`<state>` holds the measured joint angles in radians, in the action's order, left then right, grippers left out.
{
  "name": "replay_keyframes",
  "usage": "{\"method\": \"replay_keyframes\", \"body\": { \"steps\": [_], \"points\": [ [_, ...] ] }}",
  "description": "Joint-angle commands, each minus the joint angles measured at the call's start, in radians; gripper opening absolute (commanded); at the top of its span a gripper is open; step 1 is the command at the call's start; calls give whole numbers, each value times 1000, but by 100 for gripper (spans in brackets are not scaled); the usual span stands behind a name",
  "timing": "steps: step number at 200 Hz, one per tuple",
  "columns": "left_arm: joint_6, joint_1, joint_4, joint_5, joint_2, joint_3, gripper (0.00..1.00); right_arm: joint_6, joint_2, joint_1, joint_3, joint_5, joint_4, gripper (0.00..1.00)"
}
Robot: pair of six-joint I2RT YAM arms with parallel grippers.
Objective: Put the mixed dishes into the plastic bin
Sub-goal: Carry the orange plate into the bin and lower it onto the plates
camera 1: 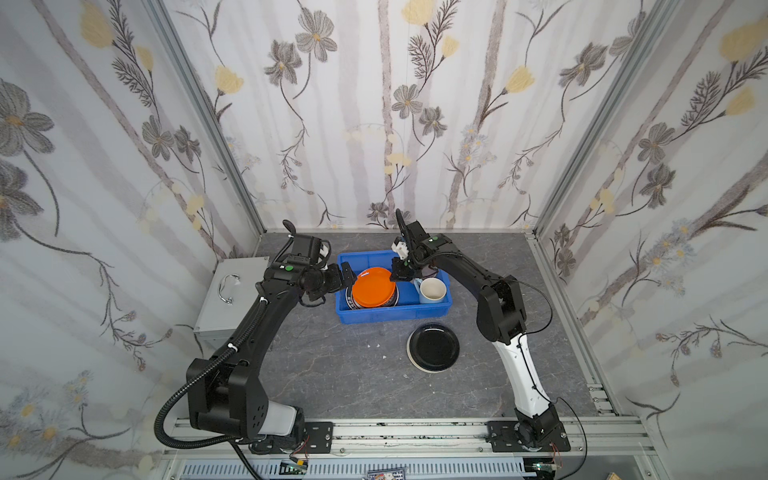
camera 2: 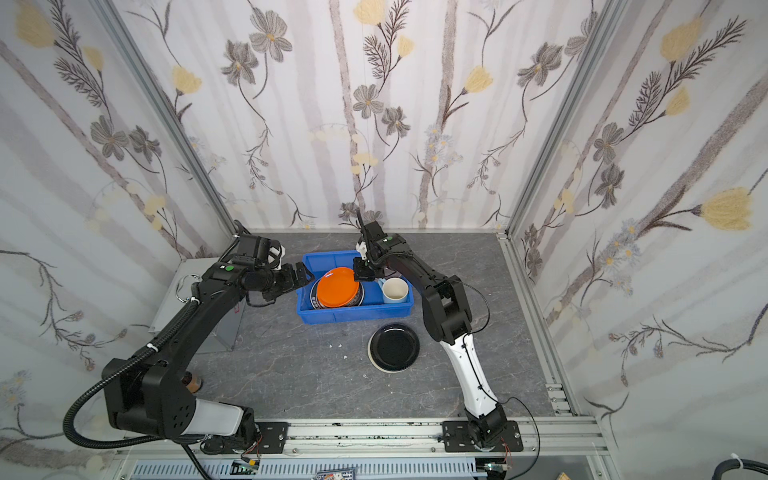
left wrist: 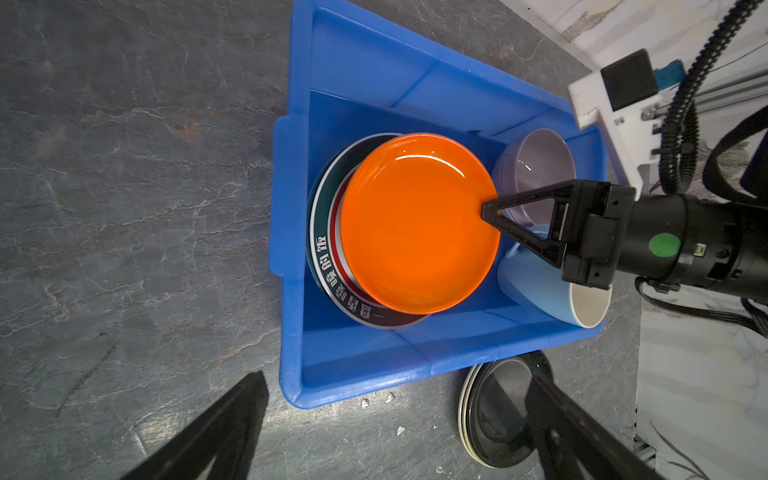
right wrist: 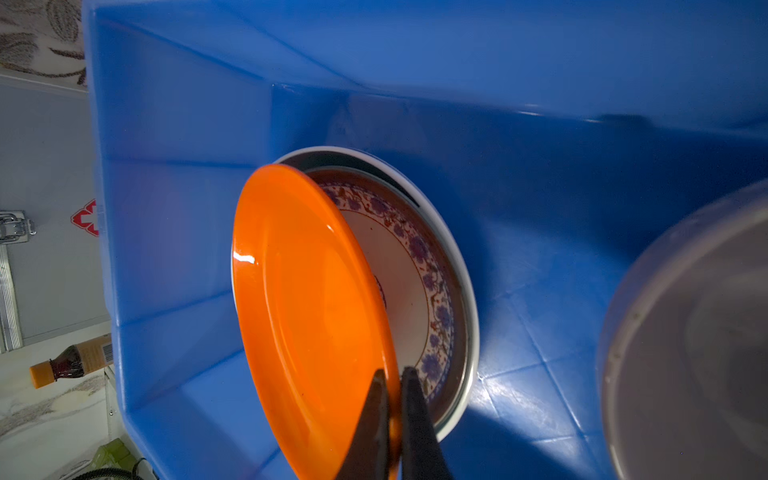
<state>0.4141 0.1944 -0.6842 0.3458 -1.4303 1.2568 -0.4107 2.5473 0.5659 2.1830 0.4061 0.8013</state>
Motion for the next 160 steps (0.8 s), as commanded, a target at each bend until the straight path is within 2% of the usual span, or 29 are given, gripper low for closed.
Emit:
{"method": "replay_keyframes", "body": {
  "steps": [1,48,69,81,118,160],
  "points": [
    [-24,-7,28,36,-25,25,100,-6,16,-2,20,26,-29,8],
    [-35,-20,23,65,-69,57,100,-2,12,-12,21,18,-13,34],
    [-32,-21,27,83,-89,67,100,8,-1,-17,21,4,7,42],
    [-26,-21,33,93,-96,69,100,16,-13,-18,21,-10,17,51],
    [-6,-21,54,108,-90,56,100,36,-25,-20,21,-13,46,53],
    [14,-18,55,111,-41,16,100,64,-80,-20,21,-29,83,51]
  ]
}}
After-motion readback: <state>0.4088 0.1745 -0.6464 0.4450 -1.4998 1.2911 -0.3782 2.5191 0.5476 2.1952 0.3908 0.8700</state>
